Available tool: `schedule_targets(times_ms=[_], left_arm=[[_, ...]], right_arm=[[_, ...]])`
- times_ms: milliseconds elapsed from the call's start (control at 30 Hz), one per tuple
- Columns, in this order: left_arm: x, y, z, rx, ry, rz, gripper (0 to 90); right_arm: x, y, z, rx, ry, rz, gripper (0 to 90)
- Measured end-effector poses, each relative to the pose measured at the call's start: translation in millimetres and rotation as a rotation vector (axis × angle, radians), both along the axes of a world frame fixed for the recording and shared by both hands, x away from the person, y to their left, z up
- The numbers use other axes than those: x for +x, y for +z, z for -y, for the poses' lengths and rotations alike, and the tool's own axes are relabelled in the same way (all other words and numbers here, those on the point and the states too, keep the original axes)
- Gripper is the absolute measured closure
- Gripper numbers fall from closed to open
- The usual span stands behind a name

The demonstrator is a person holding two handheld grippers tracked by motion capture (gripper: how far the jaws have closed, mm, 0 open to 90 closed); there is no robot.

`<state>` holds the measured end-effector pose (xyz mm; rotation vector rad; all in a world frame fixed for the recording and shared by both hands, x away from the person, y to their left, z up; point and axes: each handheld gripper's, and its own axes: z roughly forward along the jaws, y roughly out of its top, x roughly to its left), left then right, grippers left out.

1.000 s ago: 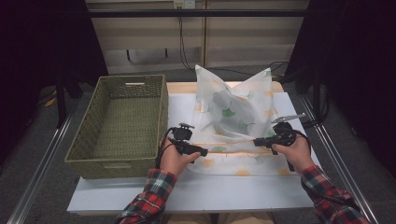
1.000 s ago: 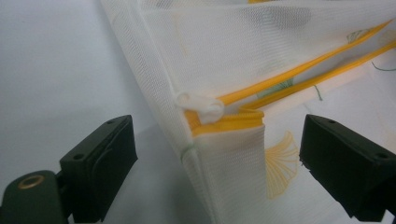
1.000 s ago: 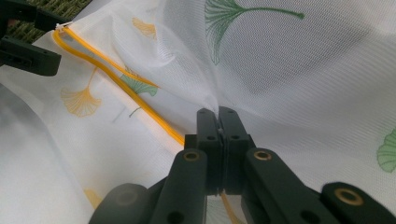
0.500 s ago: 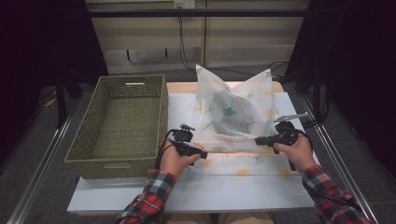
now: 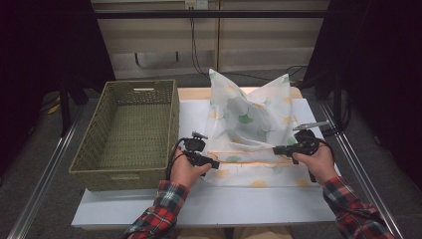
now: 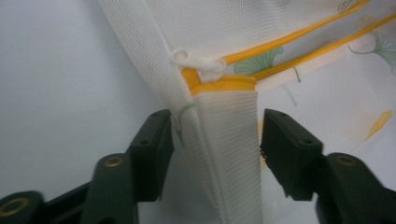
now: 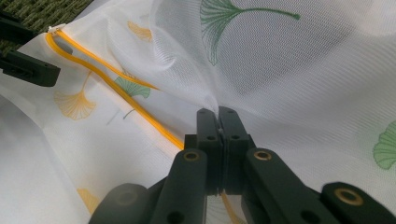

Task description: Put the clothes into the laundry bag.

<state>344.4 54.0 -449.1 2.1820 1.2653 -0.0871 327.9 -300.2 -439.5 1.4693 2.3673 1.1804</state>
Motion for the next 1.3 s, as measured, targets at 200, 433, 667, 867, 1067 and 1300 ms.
schedule_targets(times_ms=[200, 433, 667, 867, 1067, 1300], left_arm=[[-0.6, 3.3, -0.5, -0.021, -0.001, -0.022, 62.1], [-1.4, 5.2, -0.7, -0.043, 0.001, -0.045, 75.0], [-2.7, 8.2, -0.5, -0.063, 0.000, -0.046, 87.6], [-2.4, 8.0, -1.3, -0.061, -0.019, -0.053, 88.7], [-3.3, 8.4, -0.3, -0.055, -0.018, -0.044, 88.6], [-4.3, 5.7, 1.4, -0.045, -0.026, -0.053, 88.6]], right_arm=[[-0.2, -0.4, -0.5, -0.002, 0.004, 0.000, 89.1], [-0.7, -0.5, -3.3, -0.013, 0.005, -0.002, 88.8], [-1.1, -0.7, -7.0, -0.020, 0.015, -0.003, 87.9], [-1.4, -1.4, -9.6, -0.027, 0.024, -0.001, 87.4], [-1.7, -2.1, -11.0, -0.032, 0.027, -0.006, 85.4], [-1.5, 0.0, -14.6, -0.036, 0.021, 0.000, 75.0]])
